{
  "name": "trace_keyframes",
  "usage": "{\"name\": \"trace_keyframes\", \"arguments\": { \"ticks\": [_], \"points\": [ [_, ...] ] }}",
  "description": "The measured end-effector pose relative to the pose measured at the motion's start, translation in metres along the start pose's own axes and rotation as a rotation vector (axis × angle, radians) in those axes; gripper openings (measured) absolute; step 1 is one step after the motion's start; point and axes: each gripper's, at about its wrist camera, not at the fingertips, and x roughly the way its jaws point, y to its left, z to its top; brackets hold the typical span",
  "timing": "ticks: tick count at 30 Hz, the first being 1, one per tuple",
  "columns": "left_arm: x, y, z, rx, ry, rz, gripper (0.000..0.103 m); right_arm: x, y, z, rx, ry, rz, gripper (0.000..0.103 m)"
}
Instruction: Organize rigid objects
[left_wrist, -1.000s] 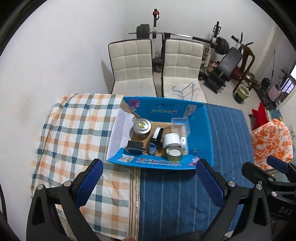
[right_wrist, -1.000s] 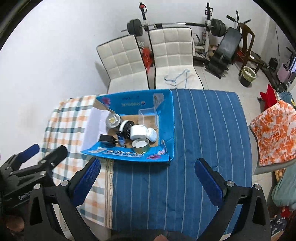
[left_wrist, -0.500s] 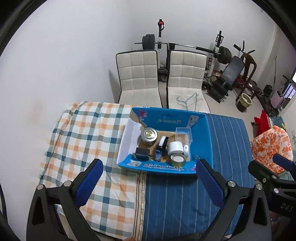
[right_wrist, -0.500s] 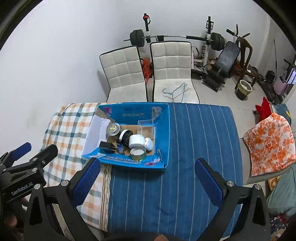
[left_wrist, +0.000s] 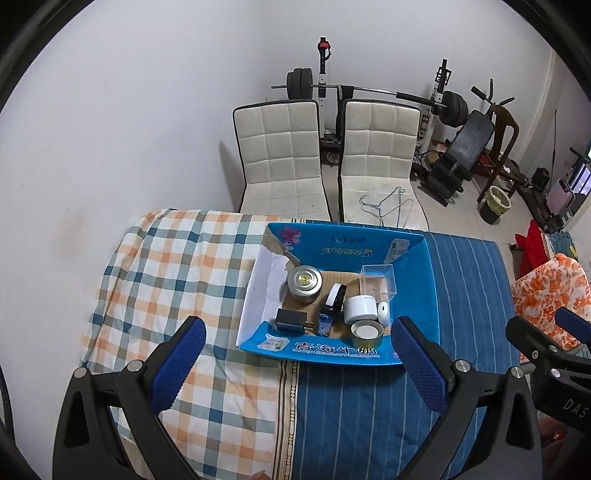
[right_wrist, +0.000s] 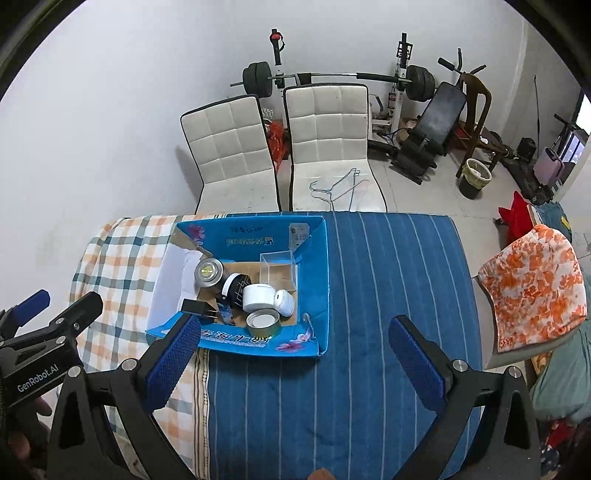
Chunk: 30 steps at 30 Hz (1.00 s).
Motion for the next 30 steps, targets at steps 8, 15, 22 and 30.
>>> {"name": "trace_keyframes", "arguments": {
  "ticks": [8,15,22,30],
  "points": [
    [0.002,-0.002,0.0,0.013,0.009,-0.008,0.103,-0.002,-0.001,-0.001,0.004,-0.005,-0.006,0.103],
    [0.003,-0.002,-0.001,0.017,0.016,-0.012,0.103,-0.002,-0.002,-0.002,0.006,-0.006,-0.009,0.103],
    [0.007,0.001,-0.006,0.015,0.04,-0.015,0.103,-0.002,-0.003,-0.005,0.001,0.006,-0.014,0.103],
    [0.008,0.007,-0.009,0.003,0.047,-0.011,0.103,0.003,-0.003,-0.009,-0.008,0.02,-0.023,0.103]
  ]
}}
